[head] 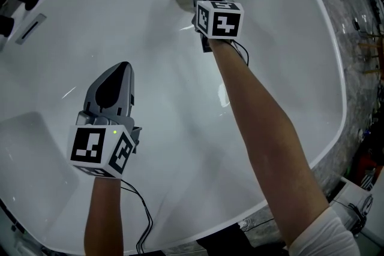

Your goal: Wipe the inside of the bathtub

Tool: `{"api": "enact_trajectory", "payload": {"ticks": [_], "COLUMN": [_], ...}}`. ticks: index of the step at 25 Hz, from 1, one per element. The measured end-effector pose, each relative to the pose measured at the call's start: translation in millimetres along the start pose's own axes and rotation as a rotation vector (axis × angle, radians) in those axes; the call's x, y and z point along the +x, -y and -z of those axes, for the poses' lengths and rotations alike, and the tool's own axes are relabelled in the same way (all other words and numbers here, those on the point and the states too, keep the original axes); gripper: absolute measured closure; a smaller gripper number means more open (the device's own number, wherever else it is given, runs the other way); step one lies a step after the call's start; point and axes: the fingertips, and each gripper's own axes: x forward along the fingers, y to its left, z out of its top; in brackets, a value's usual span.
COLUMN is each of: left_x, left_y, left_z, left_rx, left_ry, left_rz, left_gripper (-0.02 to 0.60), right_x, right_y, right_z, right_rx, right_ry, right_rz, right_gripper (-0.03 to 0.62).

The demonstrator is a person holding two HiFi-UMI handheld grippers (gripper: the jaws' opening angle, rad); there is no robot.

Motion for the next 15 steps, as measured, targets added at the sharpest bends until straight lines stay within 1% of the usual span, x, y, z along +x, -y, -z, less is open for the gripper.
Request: {"api": "enact_trajectory", "payload": {"ticks": [5,11,15], "left_x": [-27.3,-55.6,-70.0], "left_y": [-18.5,-45.7,-62.7], "left_z": [-0.5,4.6,6.2], "left_rx": [-0.019,-0.032,-0.039], "left_ry": [0.012,0.023,0.020], "left_rz": [-0.027,-0.051,-0.071], "left_gripper": [0.571,0.571,0.571], "right_x": [-2.5,-0.4,2.3], "right_y": [-34.7,-64.0,-89.6], "right_z": [-2.3,1.3,-2.1], "right_rx": [-0.019,-0.023,-0.033], "right_ry": [-0.003,-0.010,-0.011], "right_rz": [-0.018,-0.009,-0.034], "right_gripper": [0.497,0.496,0.496]}}
